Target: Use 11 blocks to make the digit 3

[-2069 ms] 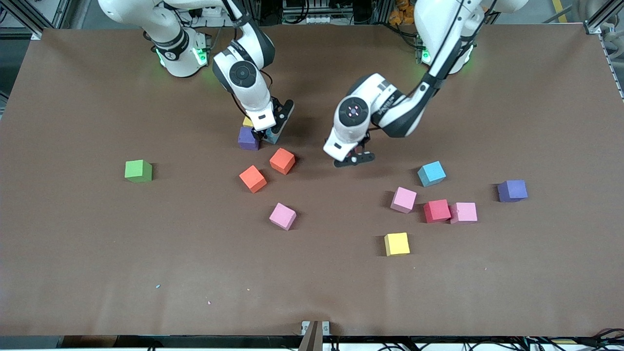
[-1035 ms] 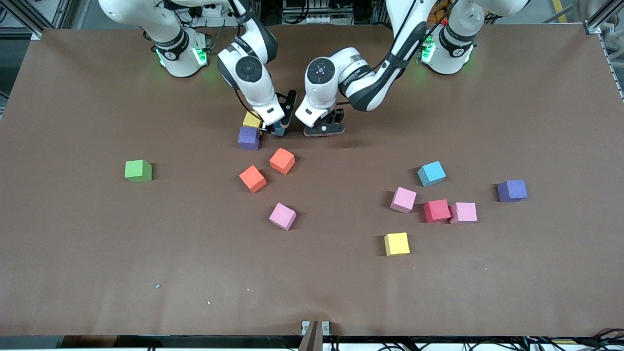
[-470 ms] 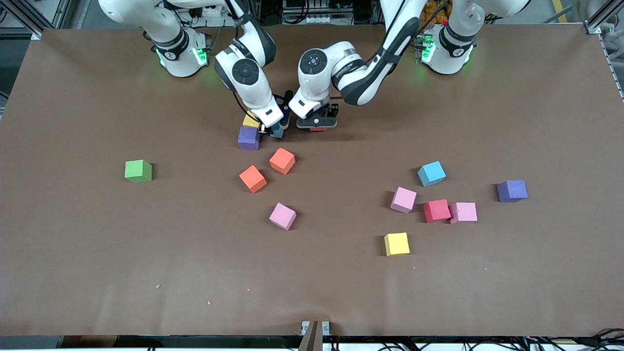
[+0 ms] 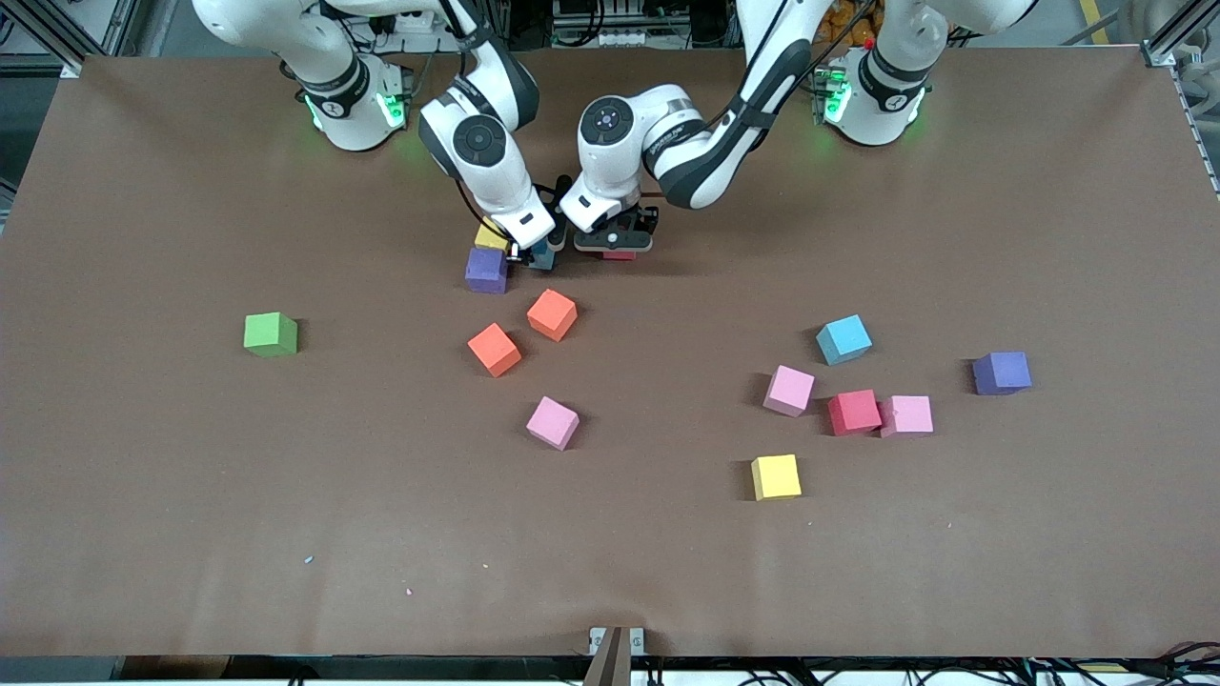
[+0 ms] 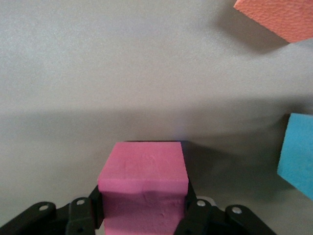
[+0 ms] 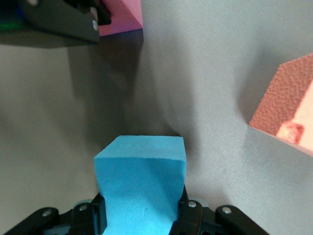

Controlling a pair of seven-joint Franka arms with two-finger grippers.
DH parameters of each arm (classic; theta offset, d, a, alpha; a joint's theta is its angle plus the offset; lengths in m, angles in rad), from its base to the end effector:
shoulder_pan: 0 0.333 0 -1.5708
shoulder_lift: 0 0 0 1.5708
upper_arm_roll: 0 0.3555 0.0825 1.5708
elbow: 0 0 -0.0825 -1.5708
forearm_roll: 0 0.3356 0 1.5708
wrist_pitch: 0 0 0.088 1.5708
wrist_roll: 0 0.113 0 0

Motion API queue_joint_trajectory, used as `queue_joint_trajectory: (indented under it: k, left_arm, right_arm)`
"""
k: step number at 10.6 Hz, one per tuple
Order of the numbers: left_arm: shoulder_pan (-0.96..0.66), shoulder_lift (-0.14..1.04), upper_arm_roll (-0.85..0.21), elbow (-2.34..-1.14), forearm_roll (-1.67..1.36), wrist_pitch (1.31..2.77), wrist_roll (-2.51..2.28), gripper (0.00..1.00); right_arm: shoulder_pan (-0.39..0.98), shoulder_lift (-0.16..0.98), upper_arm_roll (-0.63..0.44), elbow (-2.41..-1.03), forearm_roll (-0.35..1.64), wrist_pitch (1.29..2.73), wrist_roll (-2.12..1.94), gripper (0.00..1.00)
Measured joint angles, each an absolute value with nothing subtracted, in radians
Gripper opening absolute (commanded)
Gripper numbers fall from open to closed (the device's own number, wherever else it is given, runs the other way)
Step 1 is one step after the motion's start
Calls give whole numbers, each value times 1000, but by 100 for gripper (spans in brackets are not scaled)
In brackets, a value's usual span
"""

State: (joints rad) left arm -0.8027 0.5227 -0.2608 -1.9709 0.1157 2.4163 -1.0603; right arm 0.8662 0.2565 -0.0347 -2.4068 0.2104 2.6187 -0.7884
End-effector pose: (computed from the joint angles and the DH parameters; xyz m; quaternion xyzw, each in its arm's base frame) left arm 0.3016 -0.5156 0.2718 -0.9987 0.0312 0.0379 0.0107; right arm 0.3265 0.3521 0.2791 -0.7521 -0.6571 0.0227 0.0455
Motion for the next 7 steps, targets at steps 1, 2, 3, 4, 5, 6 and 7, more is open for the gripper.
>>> queue_joint_trajectory:
  k: [1,2,3,4,5,6,7]
  left_arm:
    - [-803,526,-261,-1968,119,2417,-1058,28]
    - [-804,527,-261,-1967,123,2417,-1056,29]
    - [-806,527,-261,-1966,124,2417,-1054,30]
    - [-808,527,-261,-1965,124,2417,-1054,35]
    - [-811,527,-261,-1964,125,2417,-1053,39]
    - [-818,527,-261,-1963,125,2418,-1053,41]
    - [-823,527,-261,-1960,125,2418,-1054,49]
  right_arm:
    - [851,257,-35,-2407,210,2617,-800,0]
    - [841,257,-35,-2407,210,2615,-809,0]
    - [837,257,-35,-2408,210,2613,-811,0]
    - [837,257,-35,-2410,210,2611,-811,0]
    - [837,257,-35,-2412,210,2610,-812,0]
    - [837,257,-35,-2414,210,2610,-812,0]
    - [837,257,-35,-2415,210,2610,-812,0]
